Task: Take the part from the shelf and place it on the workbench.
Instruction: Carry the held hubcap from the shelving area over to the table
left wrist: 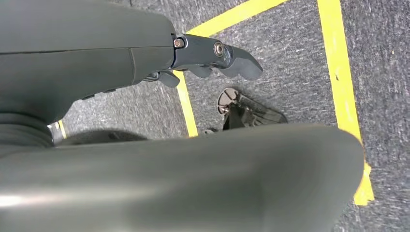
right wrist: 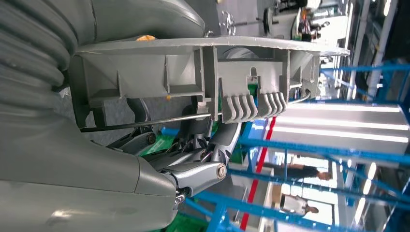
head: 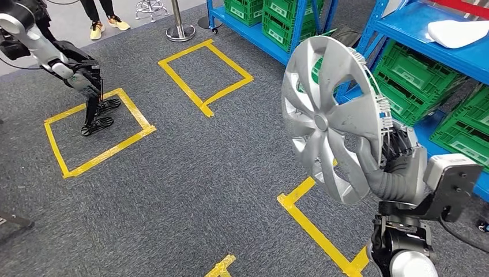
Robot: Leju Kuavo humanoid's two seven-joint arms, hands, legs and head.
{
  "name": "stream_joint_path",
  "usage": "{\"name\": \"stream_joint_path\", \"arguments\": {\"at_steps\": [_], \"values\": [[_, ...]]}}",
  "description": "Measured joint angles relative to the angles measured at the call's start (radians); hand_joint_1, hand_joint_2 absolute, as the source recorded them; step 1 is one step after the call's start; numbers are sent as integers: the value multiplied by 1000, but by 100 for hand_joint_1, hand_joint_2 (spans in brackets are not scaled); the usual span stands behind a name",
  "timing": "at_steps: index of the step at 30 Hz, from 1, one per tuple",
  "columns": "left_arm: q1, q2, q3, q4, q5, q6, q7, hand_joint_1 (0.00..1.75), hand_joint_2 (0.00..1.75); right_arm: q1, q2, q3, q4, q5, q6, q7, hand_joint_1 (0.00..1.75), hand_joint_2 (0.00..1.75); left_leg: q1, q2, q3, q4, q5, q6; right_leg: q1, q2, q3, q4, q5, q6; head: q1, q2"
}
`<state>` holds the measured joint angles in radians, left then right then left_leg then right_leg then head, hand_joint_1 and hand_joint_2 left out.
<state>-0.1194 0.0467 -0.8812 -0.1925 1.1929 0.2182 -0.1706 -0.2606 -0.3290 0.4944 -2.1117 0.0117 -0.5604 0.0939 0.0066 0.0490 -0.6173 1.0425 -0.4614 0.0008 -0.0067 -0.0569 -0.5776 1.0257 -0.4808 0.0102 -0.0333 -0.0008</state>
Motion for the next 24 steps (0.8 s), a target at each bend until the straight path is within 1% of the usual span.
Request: {"name": "stream_joint_path", "arguments": {"at_steps": [1, 2, 3, 4, 5, 6, 7, 8, 9, 10, 11, 12, 13, 14, 15, 16, 18, 19, 20, 21, 22, 23, 24], "values": [[-1, 0, 0, 0, 0, 0, 0, 0, 0, -1, 0, 0, 0, 0, 0, 0, 175, 175, -4, 4, 8, -14, -3, 4, 2, -6, 0, 1, 0, 6, 0, 0], [-1, 0, 0, 0, 0, 0, 0, 0, 0, -2, 0, 0, 0, 0, 0, 0, 175, 175, -6, -5, 10, -18, 0, 9, 3, -14, 0, 1, -1, 12, 1, 0], [0, 0, 0, 0, 0, 0, 0, 0, 0, -2, 0, 0, 0, -1, 0, 0, 175, 175, -5, -13, 10, -20, 3, 15, 1, -16, -3, 2, -3, 18, 3, 0], [1, 0, 0, 0, 1, 0, 0, 0, 0, -2, 0, 0, 0, -2, 0, 1, 175, 175, -4, -22, 10, -22, 6, 19, -1, -9, -9, 12, -11, 23, 5, 0], [1, 0, 0, 0, 1, 0, 0, 0, 0, -2, 0, 0, 0, -3, 0, 1, 175, 175, -1, -29, 11, -24, 8, 25, -3, 4, -21, 37, -28, 28, 9, 0], [1, 0, 0, 0, 2, 0, 0, 0, 0, -2, -1, 0, 1, -3, -1, 1, 175, 175, 0, -38, 11, -26, 10, 29, -4, 21, -43, 83, -53, 31, 14, 0], [1, 1, 0, 0, 3, -1, 0, 0, 0, -2, -1, 0, 1, -4, -2, 1, 175, 175, 0, -47, 11, -26, 11, 32, -5, 35, -70, 145, -82, 33, 21, 0], [0, 2, 0, 0, 4, -2, -1, 0, 0, -2, -1, 0, 3, -4, -4, 0, 175, 175, -2, -57, 11, -25, 11, 34, -5, 42, -101, 211, -106, 33, 27, 0], [1, 2, 0, 0, 4, -3, -2, 0, 0, -2, 0, 0, 5, -5, -6, -1, 175, 175, -3, -68, 11, -25, 11, 35, -5, 46, -125, 260, -117, 33, 31, 0], [1, 2, 0, 0, 5, -3, -2, 0, 0, -2, 0, 0, 7, -5, -7, -1, 175, 175, -4, -79, 12, -24, 11, 35, -4, 48, -135, 276, -111, 31, 35, 0], [1, 2, 0, 0, 6, -3, -2, 0, 0, -2, 0, 0, 8, -6, -9, -2, 175, 175, -5, -89, 12, -23, 11, 35, -4, 50, -128, 254, -87, 28, 40, 0], [2, 2, 0, 0, 7, -3, -2, 0, 0, -2, 0, 0, 9, -7, -10, -3, 175, 175, -5, -100, 12, -21, 11, 35, -4, 55, -105, 198, -51, 24, 44, 0], [2, 2, 0, 0, 7, -3, -2, 0, 0, -3, 0, 0, 9, -8, -10, -4, 175, 175, -5, -109, 12, -20, 11, 35, -4, 67, -76, 132, -22, 18, 48, 0], [1, 2, 0, 0, 8, -3, -2, 0, 0, -5, 0, 0, 9, -9, -11, -5, 175, 175, -5, -118, 9, -18, 11, 33, -4, 80, -46, 71, -2, 13, 51, 0], [1, 2, 0, 0, 9, -3, -2, 0, 0, -8, 0, 0, 9, -9, -11, -6, 175, 175, -5, -125, 5, -17, 13, 29, -3, 91, -27, 32, 7, 9, 53, 0], [1, 3, 0, 0, 9, -3, -1, 0, 0, -10, 0, 0, 9, -10, -11, -7, 175, 175, -3, -131, 0, -17, 15, 24, -1, 97, -18, 15, 5, 6, 53, 0], [4, 3, 0, 0, 11, -3, -1, 0, 0, -14, 0, 0, 9, -11, -11, -8, 175, 175, 1, -139, -5, -20, 20, 12, 0, 89, -12, 3, 10, -1, 54, 0], [6, 3, 0, 0, 12, -3, -1, 0, 0, -15, 0, 0, 9, -11, -10, -8, 175, 175, 0, -130, -10, -16, 17, 7, -1, 82, -8, -6, 14, -7, 53, 0], [7, 3, 0, 0, 13, -3, -1, 0, 0, -18, 0, 0, 9, -11, -9, -8, 175, 175, 0, -115, -20, 2, 4, 3, -3, 74, -3, -14, 18, -12, 49, 0], [6, 3, 0, 0, 13, -3, -2, 0, 0, -21, 0, 0, 9, -11, -8, -8, 175, 175, 0, -94, -40, 42, -18, 0, -5, 66, 0, -21, 21, -17, 44, 0], [5, 2, 0, 0, 13, -4, -2, 0, 0, -24, 0, 0, 9, -11, -7, -8, 175, 175, 1, -75, -68, 99, -46, -3, -4, 59, 2, -22, 22, -20, 39, 0], [4, 2, 0, 0, 13, -4, -2, 0, 0, -26, 0, 0, 9, -11, -7, -8, 175, 175, 3, -65, -100, 166, -74, -6, -3, 52, 2, -22, 21, -21, 35, 0], [3, 2, 0, 0, 13, -5, -2, 0, 0, -27, 0, 0, 10, -12, -7, -8, 175, 175, 5, -61, -127, 221, -92, -9, -3, 44, 1, -22, 21, -22, 32, 0]]}}
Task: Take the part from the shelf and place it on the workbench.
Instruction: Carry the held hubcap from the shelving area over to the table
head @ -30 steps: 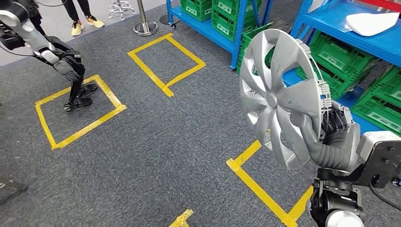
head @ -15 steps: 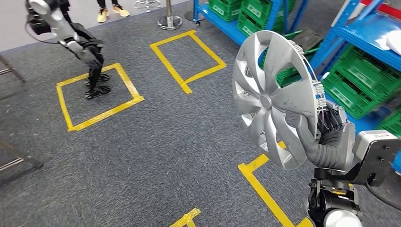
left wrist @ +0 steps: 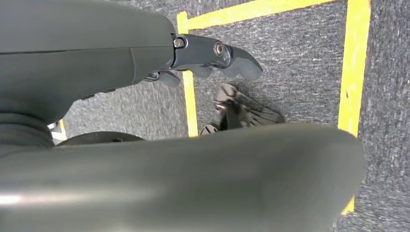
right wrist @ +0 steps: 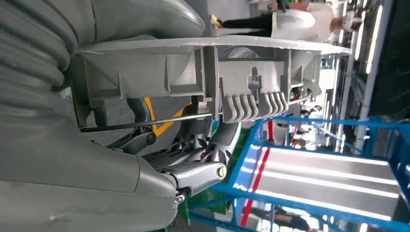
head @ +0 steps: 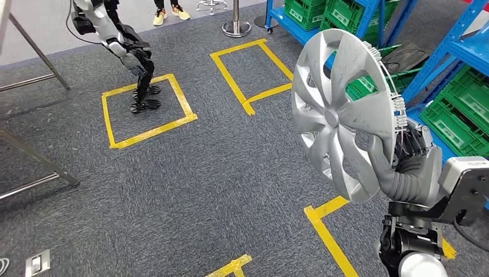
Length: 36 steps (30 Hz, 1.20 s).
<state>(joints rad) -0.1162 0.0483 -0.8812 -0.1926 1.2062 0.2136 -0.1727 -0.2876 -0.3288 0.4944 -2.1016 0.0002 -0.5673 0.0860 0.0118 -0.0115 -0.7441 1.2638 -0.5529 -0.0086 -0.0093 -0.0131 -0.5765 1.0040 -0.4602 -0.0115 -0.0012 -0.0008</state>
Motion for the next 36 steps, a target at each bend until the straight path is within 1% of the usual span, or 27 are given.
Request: {"name": "stream_joint_path", "arguments": {"at_steps": [1, 2, 3, 5, 6, 7, 9, 11, 12, 14, 15, 16, 17, 18, 19, 21, 22, 23, 25, 27, 29, 30, 31, 32, 33, 34, 36], "values": [[0, 0, 0, 0, 0, 0, 0, 0, 0, 0, 0, 0, 1, 0, 0, 0, 175, 175, 2, 2, -12, 26, -2, -3, 0, -7, 0, 1, -1, 0, -2, 0], [1, 0, 0, 0, 0, 0, 0, 0, 0, 0, 0, 0, 3, 0, 0, 0, 175, 175, 4, 5, -4, 13, 13, -5, 0, -14, 0, 1, -2, 1, -5, 0], [2, 0, 0, 0, 0, 0, 0, 0, 0, 0, 1, 0, 4, -1, 0, 0, 175, 175, 5, 10, 24, -37, 40, -6, -1, -20, 0, 3, -3, 4, -10, 0], [0, 1, 0, 0, 0, -2, -2, 0, 0, -2, 1, 0, 4, -2, 2, 0, 175, 175, 4, 37, 102, -174, 84, -3, 1, -30, 2, 8, -9, 13, -21, 0], [-1, 1, 0, 0, 0, -4, -2, 0, 0, -3, 1, 0, 4, -3, 2, 0, 175, 175, 2, 46, 129, -219, 93, 1, 3, -35, 2, 11, -11, 19, -23, 0], [-2, 1, 0, 0, 0, -5, -3, 0, 0, -5, 1, 0, 4, -4, 2, 0, 175, 175, -1, 51, 143, -241, 93, 6, 5, -40, 2, 13, -11, 26, -24, 0], [-2, 1, 0, 0, -2, -7, 0, 0, 0, -8, 1, 0, 5, -5, 4, 0, 175, 175, -5, 36, 144, -246, 96, 18, 3, -49, 2, 13, -11, 38, -20, 0], [-1, 0, 0, 0, -8, -7, 10, 0, 0, -10, 0, 0, 4, -5, 5, 2, 175, 175, -2, 23, 146, -249, 100, 28, -1, -38, -9, 35, -28, 50, -17, 0], [-1, 0, -1, 0, -11, -7, 14, 0, 0, -11, -1, 0, 4, -5, 4, 3, 175, 175, 0, 16, 147, -251, 102, 33, -3, -26, -26, 71, -51, 54, -12, 0], [-2, 0, -2, 0, -17, -7, 20, 0, 0, -12, -2, -1, 4, -2, 3, 8, 175, 175, -2, 0, 146, -252, 104, 40, -3, -4, -83, 193, -109, 56, 1, 0], [-2, 0, -3, 0, -19, -7, 21, 0, 0, -11, -3, -1, 4, 0, 2, 11, 175, 175, -3, -9, 146, -251, 104, 42, -3, 0, -111, 253, -128, 56, 6, 0], [-1, 0, -4, 0, -21, -7, 23, 0, 0, -9, -4, -1, 4, 2, 2, 15, 175, 175, -5, -18, 145, -251, 104, 43, -3, 2, -130, 289, -132, 54, 10, 0], [-1, 0, -5, 0, -23, -8, 24, 0, 0, -7, -6, -1, 4, 6, 2, 21, 175, 175, -6, -28, 145, -250, 104, 43, -2, 4, -132, 288, -118, 51, 14, 0], [0, -1, -5, 0, -25, -8, 26, 0, 0, -6, -8, -1, 3, 10, 2, 26, 175, 175, -6, -38, 146, -249, 104, 43, -2, 8, -116, 248, -88, 47, 17, 0], [0, -1, -6, 0, -27, -8, 29, 0, 0, -6, -10, -1, 2, 14, 2, 31, 175, 175, -6, -47, 146, -248, 104, 43, -1, 16, -88, 183, -52, 41, 21, 0], [-1, -4, -6, 0, -29, -9, 35, 0, 0, -7, -12, -1, -3, 25, 4, 43, 175, 175, -7, -63, 141, -245, 106, 39, -1, 45, -31, 64, -12, 31, 25, 0], [-1, -5, -7, 0, -30, -9, 39, 0, 0, -8, -13, -1, -7, 31, 5, 50, 175, 175, -5, -70, 136, -244, 108, 35, 1, 55, -16, 35, -9, 28, 26, 0], [0, -7, -7, 0, -31, -10, 43, 0, 0, -8, -15, -1, -11, 36, 6, 57, 175, 175, -3, -76, 131, -244, 111, 29, 3, 60, -10, 25, -12, 26, 26, 0], [3, -9, -11, 0, -34, -9, 51, 0, 0, -8, -17, -1, -16, 44, 6, 67, 175, 175, 1, -83, 124, -245, 114, 17, 4, 46, -5, 13, -6, 19, 26, 0], [4, -10, -14, 0, -35, -6, 53, 0, 0, -7, -17, -1, -18, 47, 6, 69, 175, 175, -1, -56, 105, -209, 90, 9, 1, 30, 6, -5, 3, 9, 21, 0], [2, -10, -15, 0, -34, -4, 52, 0, 0, -7, -17, -1, -20, 48, 7, 68, 175, 175, -2, -14, 53, -98, 34, 4, 0, 13, 11, -13, 6, 3, 11, 0], [1, -10, -16, 0, -34, -4, 51, 0, 0, -7, -17, -1, -20, 48, 7, 68, 175, 175, 0, -5, 22, -34, 10, 1, 1, 5, 10, -13, 6, 2, 7, 0], [1, -10, -18, 0, -34, -3, 51, 0, 0, -6, -17, -1, -21, 48, 7, 68, 175, 175, 2, 0, 1, 11, -1, -1, 1, -3, 10, -13, 6, 2, 5, 0], [1, -9, -20, 0, -33, -2, 51, 0, 0, -5, -17, -1, -21, 47, 8, 68, 175, 175, 4, 3, -3, 22, 4, -3, 1, -11, 9, -12, 5, 2, 2, 0], [2, -8, -21, 0, -33, -1, 51, 0, 0, -4, -17, -1, -21, 46, 9, 68, 175, 175, 5, 7, 13, -6, 24, -4, 0, -18, 9, -11, 4, 3, -2, 0], [2, -6, -21, 0, -32, 1, 51, 0, 0, -4, -17, -1, -21, 44, 10, 67, 175, 175, 6, 15, 47, -67, 54, -4, -1, -24, 9, -8, 3, 6, -6, 0], [0, -3, -22, 0, -30, 2, 53, 0, 0, -8, -17, -1, -21, 39, 17, 66, 175, 175, 3, 42, 120, -195, 89, 0, 1, -36, 8, 2, -4, 17, -15, 0]]}}
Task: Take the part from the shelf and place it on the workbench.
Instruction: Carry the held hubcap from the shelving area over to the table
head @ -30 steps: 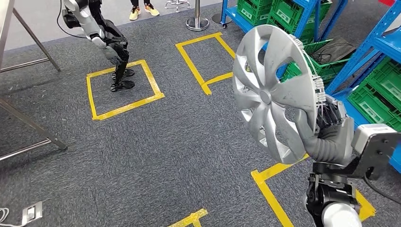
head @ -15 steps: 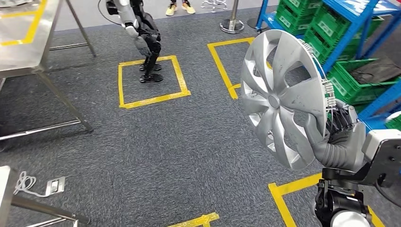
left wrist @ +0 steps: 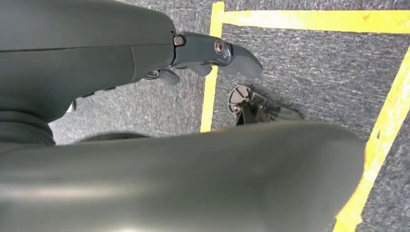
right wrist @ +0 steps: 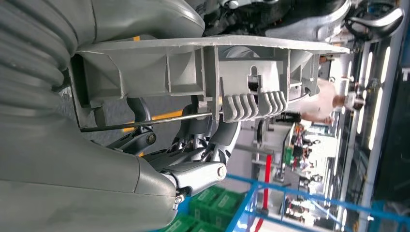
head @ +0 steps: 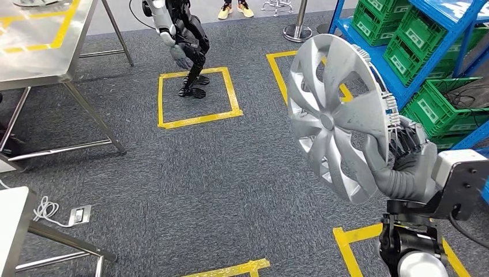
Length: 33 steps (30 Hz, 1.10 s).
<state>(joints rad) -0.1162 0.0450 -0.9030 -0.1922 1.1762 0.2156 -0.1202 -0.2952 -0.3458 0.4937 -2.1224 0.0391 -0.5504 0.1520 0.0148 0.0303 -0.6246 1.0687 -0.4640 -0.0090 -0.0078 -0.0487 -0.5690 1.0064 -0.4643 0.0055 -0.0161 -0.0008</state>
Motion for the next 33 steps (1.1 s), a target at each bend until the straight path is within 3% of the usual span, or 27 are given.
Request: {"name": "stream_joint_path", "arguments": {"at_steps": [2, 4, 6, 9, 11, 12, 15, 17, 19, 20, 22, 24, 26, 27, 28, 30, 31, 33], "values": [[-3, 3, 0, 0, 4, 0, 1, 0, 0, -11, 0, 1, 1, -6, 10, -1, 175, 175, -6, 10, 28, -50, 2, 10, 4, -11, -4, 8, -4, 13, -1, 0], [-3, 6, 0, 0, 11, 0, 0, 0, 0, -26, 0, 2, 2, -12, 17, -1, 175, 175, -8, -6, 28, -52, 7, 23, 2, -20, -8, 11, -5, 24, 2, 0], [-2, 8, 0, 0, 15, -1, -2, 0, 0, -37, 0, 3, 3, -14, 20, -1, 175, 175, -5, -22, 28, -54, 13, 35, -3, -6, -25, 45, -29, 34, 7, 0], [-3, 11, 0, 0, 17, -2, -3, 0, 0, -43, 0, 3, 4, -16, 21, -1, 175, 175, -5, -48, 25, -55, 17, 44, -5, 32, -106, 223, -113, 40, 25, 0], [-1, 12, 0, 0, 18, -3, -3, 0, 0, -44, 0, 4, 7, -17, 21, -1, 175, 175, -8, -67, 24, -54, 18, 45, -4, 39, -143, 296, -123, 37, 33, 0], [-1, 13, 0, 0, 20, -4, -6, 0, 0, -44, 0, 5, 8, -18, 21, 0, 175, 175, -9, -77, 24, -53, 18, 45, -3, 41, -136, 277, -102, 33, 37, 0], [-2, 13, 0, 0, 22, -8, -24, 0, 0, -51, 0, 8, 10, -25, 21, 1, 175, 175, -10, -104, 22, -50, 19, 43, 0, 73, -51, 89, -15, 13, 44, 0], [-2, 13, 0, 0, 16, -10, -29, 0, 0, -55, 1, 10, 13, -33, 19, -3, 175, 175, -8, -117, 14, -50, 24, 34, 4, 91, -17, 24, -5, 5, 45, 0], [0, 15, 0, 0, 11, -9, -28, 0, 0, -54, 1, 13, 20, -42, 19, -12, 175, 175, -3, -128, 7, -53, 30, 21, 6, 82, -10, 14, -2, -1, 45, 0], [1, 16, 0, 0, 12, -8, -26, 0, 0, -52, 2, 14, 24, -45, 19, -18, 175, 175, -3, -122, 3, -50, 28, 17, 5, 74, -7, 6, 2, -5, 45, 0], [1, 19, 0, 0, 18, -9, -26, 0, 0, -52, 3, 17, 31, -48, 20, -31, 175, 175, -5, -86, -24, -1, -4, 10, 2, 57, 1, -11, 10, -14, 38, 0], [-1, 19, 0, 0, 27, -10, -28, 0, 0, -52, 4, 19, 36, -48, 20, -39, 175, 175, -5, -51, -83, 121, -63, 4, 2, 40, 2, -16, 12, -19, 27, 0], [0, 20, 1, 0, 34, -10, -30, 0, 0, -50, 4, 21, 41, -48, 20, -40, 175, 175, -1, -42, -127, 214, -89, -1, 3, 23, 0, -15, 11, -19, 20, 0], [2, 20, 1, 0, 35, -10, -31, 0, 0, -49, 4, 22, 43, -48, 19, -40, 175, 175, 1, -39, -123, 209, -78, -4, 2, 16, 0, -13, 10, -18, 17, 0], [3, 20, 1, 0, 35, -10, -31, 0, 0, -48, 4, 24, 45, -48, 19, -40, 175, 175, 3, -33, -97, 164, -51, -5, 2, 9, 0, -10, 8, -15, 14, 0], [2, 21, 1, 0, 35, -10, -31, 0, 0, -48, 4, 26, 47, -47, 19, -40, 175, 175, 3, -2, -22, 31, -7, -6, 3, -4, -1, 0, 1, -6, 5, 0], [0, 21, 1, 0, 35, -10, -29, 0, 0, -50, 4, 26, 47, -46, 19, -39, 175, 175, 1, 9, 7, -17, 3, -2, 5, -10, -2, 6, -3, 1, 2, 0], [-2, 21, 1, 0, 31, -9, -21, 0, 0, -56, 4, 27, 48, -44, 19, -37, 175, 175, -4, 10, 24, -43, 0, 9, 9, -21, -4, 13, -7, 12, 1, 0]]}}
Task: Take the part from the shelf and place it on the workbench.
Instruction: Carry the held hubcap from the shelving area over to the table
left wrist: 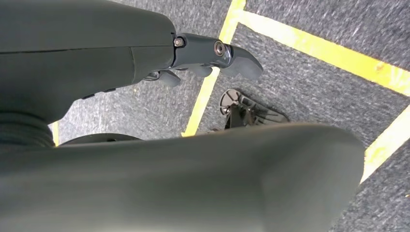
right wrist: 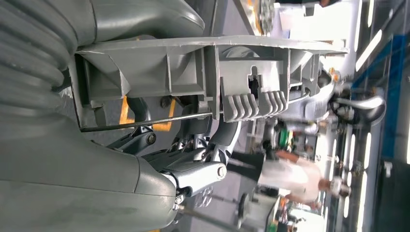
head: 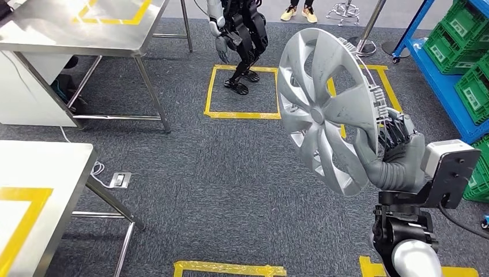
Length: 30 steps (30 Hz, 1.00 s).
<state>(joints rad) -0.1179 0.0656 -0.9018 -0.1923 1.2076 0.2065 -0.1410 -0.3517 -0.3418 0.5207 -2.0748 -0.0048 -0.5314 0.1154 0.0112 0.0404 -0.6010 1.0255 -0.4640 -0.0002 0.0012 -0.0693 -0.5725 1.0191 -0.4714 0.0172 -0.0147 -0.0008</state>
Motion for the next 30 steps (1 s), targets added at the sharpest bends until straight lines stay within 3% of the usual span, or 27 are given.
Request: {"name": "stream_joint_path", "arguments": {"at_steps": [2, 3, 5, 7, 8, 9, 11, 13, 15, 17, 19, 21, 23, 24, 25, 27, 29, 30], "values": [[1, -1, 0, 0, -5, 1, 6, 0, 0, -11, 0, 2, 1, -1, 1, 5, 175, 175, 1, -18, 0, -1, 6, 11, -3, -6, -3, 6, -4, 10, 5, 0], [2, -1, 0, 0, -7, 1, 6, 0, 0, -18, 1, 3, 2, -2, 2, 8, 175, 175, 3, -26, 0, -2, 8, 17, -6, 3, -11, 22, -16, 15, 8, 0], [1, -2, 0, 0, -13, 1, 1, 0, 0, -34, 1, 6, 6, -6, 5, 12, 175, 175, 5, -42, -1, -3, 12, 25, -10, 34, -53, 109, -65, 24, 20, 0], [0, -2, 0, 0, -19, -2, -10, 0, 0, -52, 2, 10, 10, -9, 7, 15, 175, 175, 3, -61, -4, -2, 14, 30, -11, 54, -112, 238, -118, 26, 31, 0], [0, -2, 0, 0, -23, -4, -15, 0, 0, -58, 2, 13, 13, -11, 6, 17, 175, 175, 2, -71, -5, -1, 14, 30, -11, 57, -132, 279, -125, 24, 34, 0], [0, -3, -1, 0, -27, -6, -21, 0, 0, -63, 3, 16, 16, -13, 5, 18, 175, 175, 1, -83, -6, 0, 14, 31, -11, 59, -137, 285, -115, 22, 36, 0], [1, -5, -1, 0, -33, -9, -30, 0, 0, -72, 3, 20, 21, -15, 1, 21, 175, 175, 1, -105, -5, 1, 14, 30, -11, 72, -96, 189, -50, 12, 43, 0], [0, -10, -2, 0, -38, -10, -38, 0, 0, -80, 3, 22, 24, -17, -8, 22, 175, 175, 1, -124, -9, 2, 17, 26, -11, 104, -38, 66, -6, 1, 47, 0], [1, -14, -3, -1, -42, -10, -39, 0, 0, -84, 0, 21, 24, -17, -24, 22, 175, 175, 5, -140, -18, 1, 24, 15, -9, 119, -13, 18, -3, -4, 48, 0], [5, -15, -5, -1, -46, -8, -36, 0, 0, -82, -4, 18, 24, -18, -40, 22, 175, 175, 9, -151, -25, -3, 29, 2, -8, 106, -7, 4, 3, -10, 50, 0], [7, -16, -7, 0, -48, -5, -33, 0, 0, -79, -6, 11, 23, -18, -50, 22, 175, 175, 5, -120, -43, 28, 8, -5, -11, 88, 2, -15, 12, -18, 44, 0], [6, -16, -8, 0, -49, -3, -31, 0, 0, -76, -8, 4, 22, -18, -54, 22, 175, 175, 2, -71, -94, 134, -47, -9, -10, 71, 6, -24, 15, -25, 32, 0], [5, -16, -9, 0, -48, -2, -29, 0, 0, -72, -11, -1, 21, -18, -55, 22, 175, 175, 4, -53, -145, 246, -87, -14, -8, 54, 4, -22, 14, -27, 25, 0], [6, -16, -9, 0, -46, -1, -27, 0, 0, -68, -12, -2, 21, -19, -55, 23, 175, 175, 5, -50, -149, 259, -84, -16, -8, 46, 4, -21, 13, -27, 22, 0], [6, -15, -9, 0, -42, 0, -24, 0, 0, -66, -12, -3, 21, -19, -54, 23, 175, 175, 6, -46, -133, 235, -65, -17, -9, 38, 3, -19, 12, -26, 19, 0], [6, -13, -8, 0, -33, 1, -13, 0, 0, -63, -12, -4, 21, -19, -51, 23, 175, 175, 6, -23, -59, 107, -15, -15, -9, 26, 3, -11, 7, -20, 11, 0], [2, -11, -8, 0, -28, 2, -2, 0, 0, -64, -13, -6, 21, -19, -47, 23, 175, 175, 1, -1, -1, 11, 3, -6, -5, 15, 1, -2, 2, -9, 4, 0], [1, -11, -8, 0, -26, 2, 2, 0, 0, -65, -13, -8, 21, -19, -45, 22, 175, 175, -2, 2, 6, -2, -1, -1, -3, 8, 0, 0, 1, -3, 4, 0]]}}
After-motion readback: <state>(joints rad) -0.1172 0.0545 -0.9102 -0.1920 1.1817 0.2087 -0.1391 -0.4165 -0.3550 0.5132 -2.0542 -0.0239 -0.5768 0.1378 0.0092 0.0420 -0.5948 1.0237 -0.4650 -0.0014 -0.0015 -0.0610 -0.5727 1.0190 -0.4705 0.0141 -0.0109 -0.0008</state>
